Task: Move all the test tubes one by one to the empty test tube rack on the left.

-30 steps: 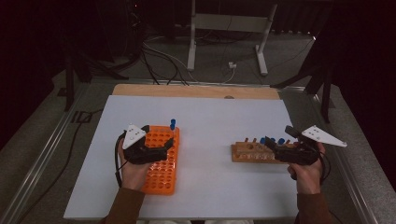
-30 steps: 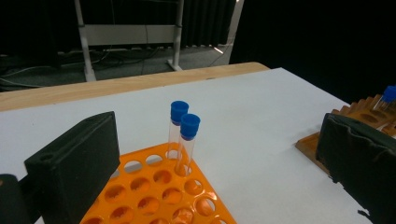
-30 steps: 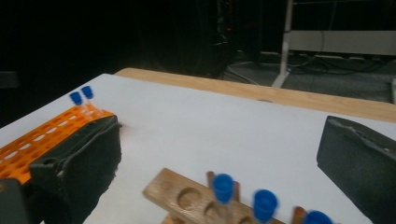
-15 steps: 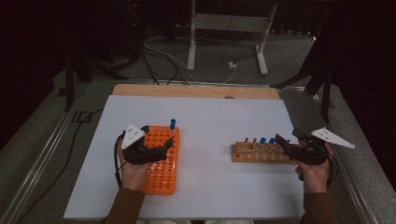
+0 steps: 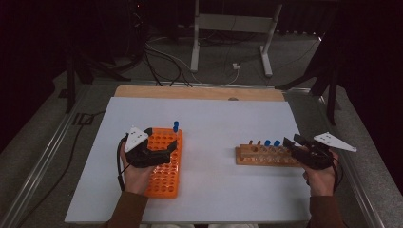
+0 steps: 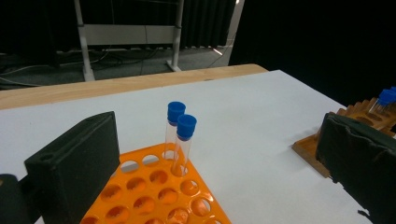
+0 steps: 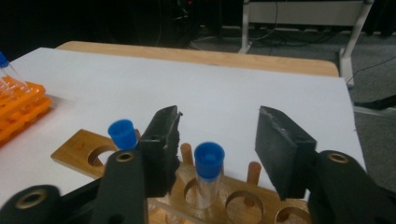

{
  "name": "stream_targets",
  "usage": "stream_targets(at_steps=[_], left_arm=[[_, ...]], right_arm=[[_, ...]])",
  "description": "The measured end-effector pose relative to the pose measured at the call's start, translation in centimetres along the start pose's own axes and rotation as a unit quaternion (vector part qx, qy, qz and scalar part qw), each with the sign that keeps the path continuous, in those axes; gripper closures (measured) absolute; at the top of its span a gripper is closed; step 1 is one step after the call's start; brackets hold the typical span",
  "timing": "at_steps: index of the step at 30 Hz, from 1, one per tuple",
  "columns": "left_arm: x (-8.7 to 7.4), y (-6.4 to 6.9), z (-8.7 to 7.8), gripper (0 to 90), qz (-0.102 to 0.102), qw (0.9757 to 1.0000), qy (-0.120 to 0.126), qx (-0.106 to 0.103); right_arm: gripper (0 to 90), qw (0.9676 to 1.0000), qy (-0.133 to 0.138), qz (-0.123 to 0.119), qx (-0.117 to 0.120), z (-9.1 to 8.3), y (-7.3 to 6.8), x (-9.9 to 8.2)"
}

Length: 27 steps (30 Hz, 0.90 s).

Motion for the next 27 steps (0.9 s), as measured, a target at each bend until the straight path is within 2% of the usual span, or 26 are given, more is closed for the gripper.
stream_targets(at_steps=[8,17,27], left_arm=[[0.0,0.0,0.0,0.8,-0.002,1.0,0.003,0.001],[0.0,0.0,-0.1,0.8,-0.001,1.0,0.004,0.002],[0.0,0.2,0.0,0.8,0.001,1.0,0.002,-0.001]], right_arm=[[63.1,0.9996,-0.02,-0.002,0.019,0.6,-0.2,-1.1],[74.6,0.9987,-0.045,-0.004,0.024,1.3,-0.6,-2.4],[75.6,0.9984,-0.052,-0.013,0.018,1.5,-0.9,-2.6]])
Point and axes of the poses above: each handheld gripper's, and its own axes: z roughly forward along the jaws, x roughly out of its top, y roughly to its right, the point moved 4 cm from there along z, roughly forward along the jaws, and after that the axes turned 8 degrees about -z, right-handed, at the moved point
